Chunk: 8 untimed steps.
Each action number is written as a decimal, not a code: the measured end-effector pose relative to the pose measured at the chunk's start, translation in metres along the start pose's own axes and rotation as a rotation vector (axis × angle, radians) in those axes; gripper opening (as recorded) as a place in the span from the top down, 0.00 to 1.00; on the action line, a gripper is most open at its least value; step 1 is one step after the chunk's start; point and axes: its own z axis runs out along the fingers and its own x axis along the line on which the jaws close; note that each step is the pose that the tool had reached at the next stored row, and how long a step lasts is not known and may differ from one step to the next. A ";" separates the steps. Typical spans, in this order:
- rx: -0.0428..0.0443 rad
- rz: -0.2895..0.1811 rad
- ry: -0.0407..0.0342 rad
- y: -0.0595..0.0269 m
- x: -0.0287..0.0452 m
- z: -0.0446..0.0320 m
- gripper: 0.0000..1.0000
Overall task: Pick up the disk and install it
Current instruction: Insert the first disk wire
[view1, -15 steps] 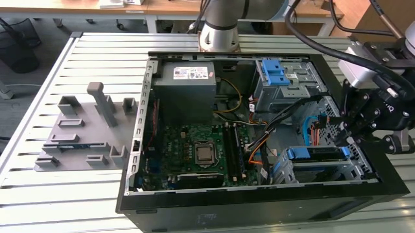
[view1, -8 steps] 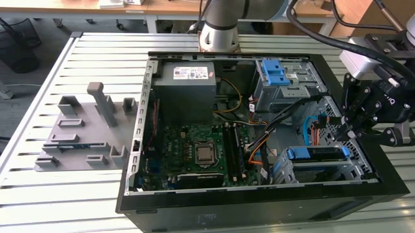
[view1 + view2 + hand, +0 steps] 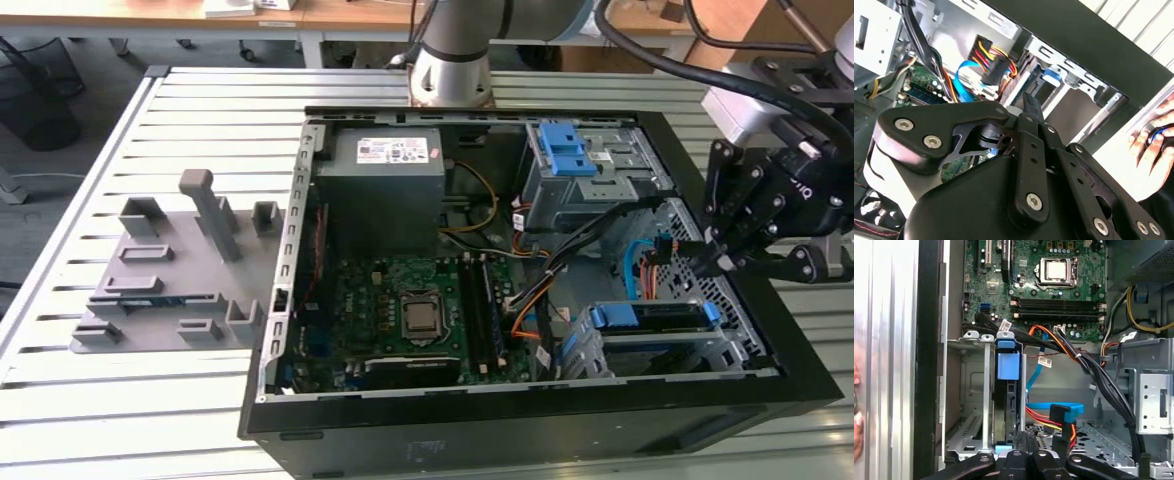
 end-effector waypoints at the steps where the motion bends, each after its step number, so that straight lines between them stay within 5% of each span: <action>1: 0.0000 0.002 0.0000 0.0000 -0.0019 0.0000 0.89; 8: 0.0002 0.009 0.0052 0.0000 -0.0164 0.0003 0.89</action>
